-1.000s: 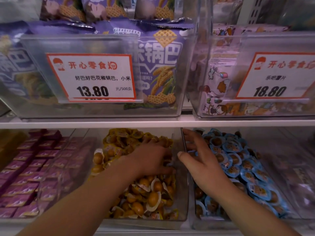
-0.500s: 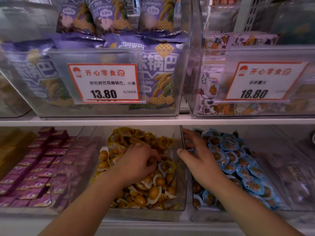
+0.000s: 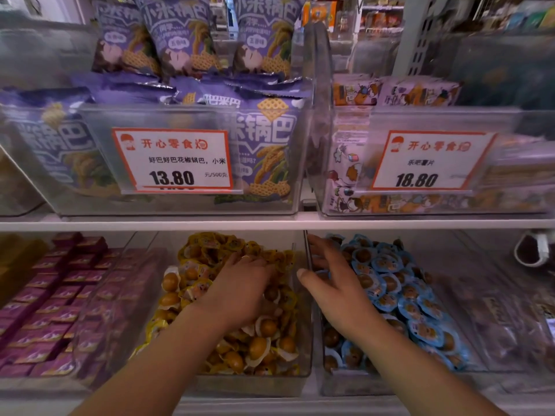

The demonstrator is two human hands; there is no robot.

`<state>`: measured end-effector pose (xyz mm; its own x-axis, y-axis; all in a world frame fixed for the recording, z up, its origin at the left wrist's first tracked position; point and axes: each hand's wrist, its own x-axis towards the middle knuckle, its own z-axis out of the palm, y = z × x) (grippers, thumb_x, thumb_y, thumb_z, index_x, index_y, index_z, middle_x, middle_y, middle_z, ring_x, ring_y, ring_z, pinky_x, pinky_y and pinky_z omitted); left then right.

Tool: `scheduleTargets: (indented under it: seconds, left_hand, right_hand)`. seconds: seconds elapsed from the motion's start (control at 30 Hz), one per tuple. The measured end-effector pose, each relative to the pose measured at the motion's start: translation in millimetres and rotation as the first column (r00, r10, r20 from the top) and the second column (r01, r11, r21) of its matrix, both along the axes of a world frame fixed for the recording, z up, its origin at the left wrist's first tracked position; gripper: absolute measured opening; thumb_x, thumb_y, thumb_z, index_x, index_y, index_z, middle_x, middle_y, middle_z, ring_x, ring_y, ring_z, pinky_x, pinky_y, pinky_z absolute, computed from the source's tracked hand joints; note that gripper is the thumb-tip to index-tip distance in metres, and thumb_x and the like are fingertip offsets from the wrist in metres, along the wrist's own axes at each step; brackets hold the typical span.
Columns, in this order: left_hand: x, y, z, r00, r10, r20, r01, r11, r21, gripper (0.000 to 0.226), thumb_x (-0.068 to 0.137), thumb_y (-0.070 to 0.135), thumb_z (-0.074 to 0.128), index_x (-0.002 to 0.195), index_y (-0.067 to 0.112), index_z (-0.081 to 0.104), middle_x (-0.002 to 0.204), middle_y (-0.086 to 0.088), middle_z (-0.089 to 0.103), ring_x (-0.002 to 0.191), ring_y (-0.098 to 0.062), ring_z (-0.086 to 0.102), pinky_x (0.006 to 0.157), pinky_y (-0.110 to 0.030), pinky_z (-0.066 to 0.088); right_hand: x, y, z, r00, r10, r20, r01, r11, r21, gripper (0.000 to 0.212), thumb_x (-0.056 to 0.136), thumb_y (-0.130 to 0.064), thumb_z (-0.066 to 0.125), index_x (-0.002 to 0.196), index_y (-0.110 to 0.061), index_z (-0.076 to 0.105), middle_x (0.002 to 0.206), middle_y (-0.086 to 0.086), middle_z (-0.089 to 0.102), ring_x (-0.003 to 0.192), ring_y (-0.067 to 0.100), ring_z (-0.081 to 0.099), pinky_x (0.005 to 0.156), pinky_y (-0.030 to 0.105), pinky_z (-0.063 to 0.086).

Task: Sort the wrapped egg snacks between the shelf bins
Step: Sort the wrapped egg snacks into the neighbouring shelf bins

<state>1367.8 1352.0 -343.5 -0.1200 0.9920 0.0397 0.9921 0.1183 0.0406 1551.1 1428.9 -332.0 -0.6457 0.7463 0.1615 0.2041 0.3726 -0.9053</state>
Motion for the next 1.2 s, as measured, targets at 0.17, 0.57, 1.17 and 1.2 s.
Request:
scheduleTargets:
  seconds: [0.17,0.57,1.17,1.2]
  left_hand:
    - [12.4,-29.2,20.6,0.822,0.006,0.57,-0.312,0.842,0.441,0.034,0.074,0.039,0.083,0.092,0.051,0.057,0.084,0.024,0.066,0.083,0.005,0.063,0.067,-0.01,0.048]
    - [57.5,-63.4,33.4,0.807,-0.159,0.568,-0.19,0.841,0.506,0.094,0.081,0.019,0.078,0.133,0.075,0.022,0.101,0.031,0.064,0.092,0.007,0.064,0.076,-0.019,0.054]
    - [-7.4,-42.3,1.7,0.944,0.229,0.237,-0.219,0.973,-0.07,0.076,0.074,0.082,0.044,0.138,0.042,0.048,0.139,0.001,0.049,0.129,-0.027,0.046,0.111,-0.044,0.035]
    - [1.1,-40.9,4.8,0.923,0.157,0.35,-0.148,0.988,-0.054,0.064,0.076,0.074,0.054,0.131,0.039,0.055,0.131,0.003,0.055,0.123,-0.022,0.051,0.105,-0.04,0.042]
  right_hand:
    - [6.7,-12.5,9.2,0.991,-0.134,0.019,0.124,0.954,0.273,0.047,0.098,-0.04,0.053,0.143,-0.03,0.044,0.14,-0.011,0.044,0.133,0.006,0.041,0.109,0.025,0.035]
    - [26.8,-46.8,40.0,0.997,0.057,-0.061,-0.044,0.981,0.19,0.026,0.083,-0.036,0.077,0.108,-0.039,0.07,0.095,-0.019,0.069,0.091,0.003,0.064,0.075,0.018,0.052]
    - [27.8,-14.9,33.1,0.964,-0.262,-0.039,0.24,0.802,0.547,0.023,0.091,-0.018,0.061,0.112,-0.02,0.07,0.11,-0.004,0.062,0.104,0.006,0.055,0.091,0.006,0.036]
    - [24.3,-24.2,37.0,0.977,-0.204,-0.063,0.204,0.8,0.564,0.023,0.09,-0.019,0.059,0.11,-0.02,0.07,0.108,-0.006,0.062,0.102,0.001,0.054,0.091,0.004,0.035]
